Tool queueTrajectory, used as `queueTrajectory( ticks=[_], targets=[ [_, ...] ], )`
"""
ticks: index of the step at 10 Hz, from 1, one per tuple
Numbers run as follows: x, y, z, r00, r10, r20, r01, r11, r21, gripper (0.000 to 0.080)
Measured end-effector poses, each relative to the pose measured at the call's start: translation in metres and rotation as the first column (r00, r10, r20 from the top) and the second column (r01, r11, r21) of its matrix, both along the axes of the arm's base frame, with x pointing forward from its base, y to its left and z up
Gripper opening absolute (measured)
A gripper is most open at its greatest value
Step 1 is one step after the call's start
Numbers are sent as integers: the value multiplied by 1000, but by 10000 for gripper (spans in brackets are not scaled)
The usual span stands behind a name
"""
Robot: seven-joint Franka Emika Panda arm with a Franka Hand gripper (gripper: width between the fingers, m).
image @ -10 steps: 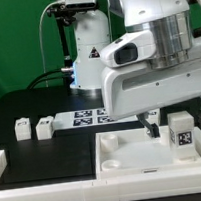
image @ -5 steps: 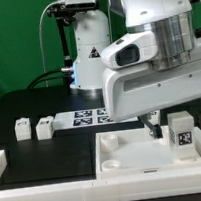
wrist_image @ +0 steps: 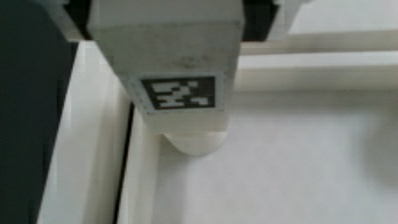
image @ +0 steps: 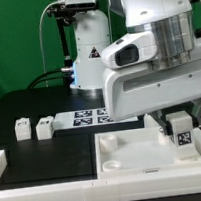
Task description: Assemble one leg
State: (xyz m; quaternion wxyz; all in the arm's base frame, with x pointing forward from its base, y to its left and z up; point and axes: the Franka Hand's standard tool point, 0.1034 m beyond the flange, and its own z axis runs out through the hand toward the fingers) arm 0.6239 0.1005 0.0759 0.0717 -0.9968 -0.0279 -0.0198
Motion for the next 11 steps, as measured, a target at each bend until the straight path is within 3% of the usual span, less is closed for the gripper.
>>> queueTrajectory(
  ticks=[2, 5, 7, 8, 11],
  targets=[
    [0, 0, 0, 999, -43, -7, 43, 999, 3, 290],
    [1, 4, 0, 895, -443, -56, 444, 896, 19, 291],
    [1, 9, -1, 752, -653, -92, 656, 754, 10, 291],
    [0, 10, -1, 641, -759, -113, 764, 645, -3, 291],
    [0, 12, -2, 364, -920, -144, 927, 372, -38, 291]
  ],
)
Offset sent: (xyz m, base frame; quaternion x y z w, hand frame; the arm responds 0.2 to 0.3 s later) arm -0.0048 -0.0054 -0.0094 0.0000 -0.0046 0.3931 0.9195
